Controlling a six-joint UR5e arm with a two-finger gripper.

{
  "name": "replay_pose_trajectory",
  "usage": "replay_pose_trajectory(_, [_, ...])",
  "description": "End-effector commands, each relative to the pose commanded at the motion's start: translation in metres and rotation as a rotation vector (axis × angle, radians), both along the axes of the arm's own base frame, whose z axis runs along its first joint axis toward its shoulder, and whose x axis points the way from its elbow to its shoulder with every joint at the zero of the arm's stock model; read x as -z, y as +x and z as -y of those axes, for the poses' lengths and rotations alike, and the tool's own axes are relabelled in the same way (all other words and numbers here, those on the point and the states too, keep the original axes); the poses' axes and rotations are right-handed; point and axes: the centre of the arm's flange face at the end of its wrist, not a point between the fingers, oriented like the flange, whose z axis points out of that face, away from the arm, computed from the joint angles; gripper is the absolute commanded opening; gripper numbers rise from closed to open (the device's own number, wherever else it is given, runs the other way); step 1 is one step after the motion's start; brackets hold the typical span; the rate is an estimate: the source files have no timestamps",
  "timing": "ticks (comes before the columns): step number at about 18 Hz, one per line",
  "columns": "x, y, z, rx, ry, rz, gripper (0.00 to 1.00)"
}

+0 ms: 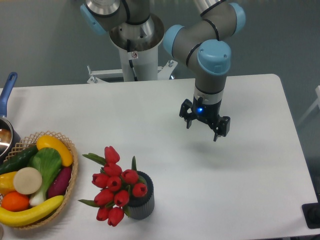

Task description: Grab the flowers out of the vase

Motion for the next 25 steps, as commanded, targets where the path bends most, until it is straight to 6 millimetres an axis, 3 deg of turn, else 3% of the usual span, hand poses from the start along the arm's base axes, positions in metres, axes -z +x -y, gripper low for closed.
replay_pose_trajectory(5, [0.002, 0.002, 0.000, -0.003, 0.000, 0.006, 1.00])
replay_pose_trajectory(11, [0.021, 0.027, -0.010, 0.033, 0.126, -0.028, 1.00])
replay_pose_trajectory(25, [0.000, 0.061, -0.037, 0.071, 0.505, 0.207, 1.00])
